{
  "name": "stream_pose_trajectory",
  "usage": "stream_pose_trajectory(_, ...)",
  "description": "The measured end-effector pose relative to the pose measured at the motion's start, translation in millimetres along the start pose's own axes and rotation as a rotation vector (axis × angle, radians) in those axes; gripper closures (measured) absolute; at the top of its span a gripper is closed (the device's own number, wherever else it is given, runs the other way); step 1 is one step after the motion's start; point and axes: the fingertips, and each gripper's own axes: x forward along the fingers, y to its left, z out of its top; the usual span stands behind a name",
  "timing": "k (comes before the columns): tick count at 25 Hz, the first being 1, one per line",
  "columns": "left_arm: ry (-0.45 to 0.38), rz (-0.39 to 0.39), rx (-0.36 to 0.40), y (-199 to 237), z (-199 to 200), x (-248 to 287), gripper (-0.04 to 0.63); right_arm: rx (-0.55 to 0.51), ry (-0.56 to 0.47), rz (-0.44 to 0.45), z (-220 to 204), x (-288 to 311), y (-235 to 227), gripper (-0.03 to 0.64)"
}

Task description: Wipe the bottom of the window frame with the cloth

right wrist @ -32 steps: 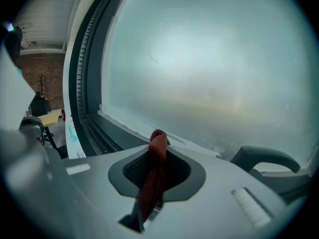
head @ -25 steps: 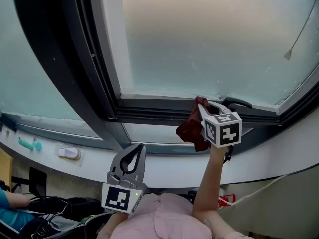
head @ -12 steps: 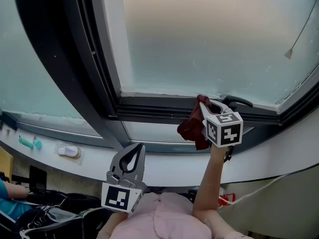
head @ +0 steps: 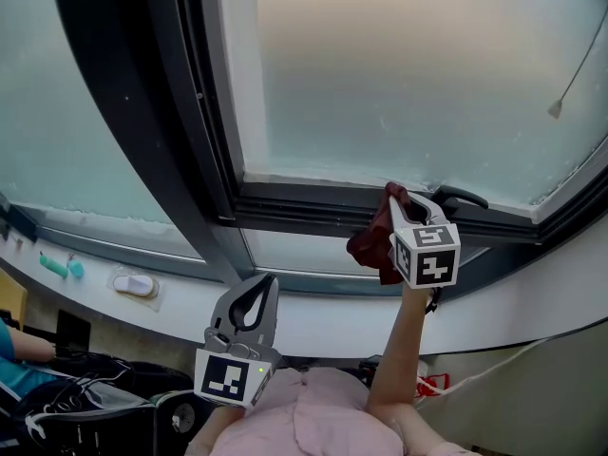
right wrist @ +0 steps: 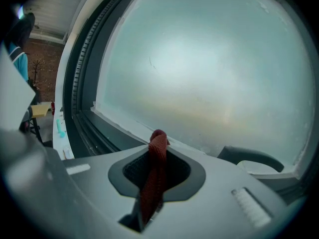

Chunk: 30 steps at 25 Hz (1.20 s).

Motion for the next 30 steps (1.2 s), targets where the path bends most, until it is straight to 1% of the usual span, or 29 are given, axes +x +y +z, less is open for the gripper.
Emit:
stream_pose_trajectory(5,-0.004,-0.003,-0.002,5.1,-1.4,-10.0,0.598,0.032,-0.144,0.000,11.3,-18.4,12.9,0.568)
stream_pose_trajectory(9,-0.026,-0.003,-0.016,8.2,1.3,-15.8,0.598,0.027,-0.259,0.032,30.1,-32.9,46.6,0.566)
stream_pose_trajectory(11,-0.015,-0.006,-0.010,9.7,-1.7,-20.7,0.597,0.019,-0.318,0.073,40.3,-36.7,74.6,0.566)
stream_pose_trajectory(14,-0.066,0.011,-0.031,14.4,5.6,-27.1,0.598,-0.002,-0.368,0.167,51.8,-34.3,123.9,0.568)
stream_pose_trajectory(16,-0.078,0.024,-0.032,19.8,6.4,-33.6,0.597,-0.014,-0.375,0.241,57.4,-28.7,157.4,0.568)
stream_pose_trajectory(17,-0.070,0.029,-0.026,22.9,4.6,-37.7,0.597,-0.016,-0.376,0.275,59.9,-25.6,172.6,0.568)
stream_pose_trajectory(19,-0.022,0.038,-0.004,29.5,-3.9,-48.0,0.597,-0.013,-0.374,0.331,64.8,-19.7,198.5,0.568)
stream_pose_trajectory(21,0.003,0.053,0.007,37.1,-8.3,-57.3,0.598,-0.003,-0.369,0.373,70.1,-12.7,218.6,0.568)
stream_pose_trajectory(24,-0.014,0.085,0.001,47.5,-5.3,-67.4,0.598,0.016,-0.356,0.425,75.8,-0.6,242.8,0.568)
stream_pose_trajectory(27,0.016,0.104,0.012,56.8,-8.7,-77.7,0.597,0.007,-0.310,0.450,74.8,13.6,263.2,0.568)
stream_pose_trajectory(30,-0.001,0.113,0.008,63.8,-7.9,-84.2,0.598,-0.068,-0.240,0.407,68.6,29.9,273.2,0.568)
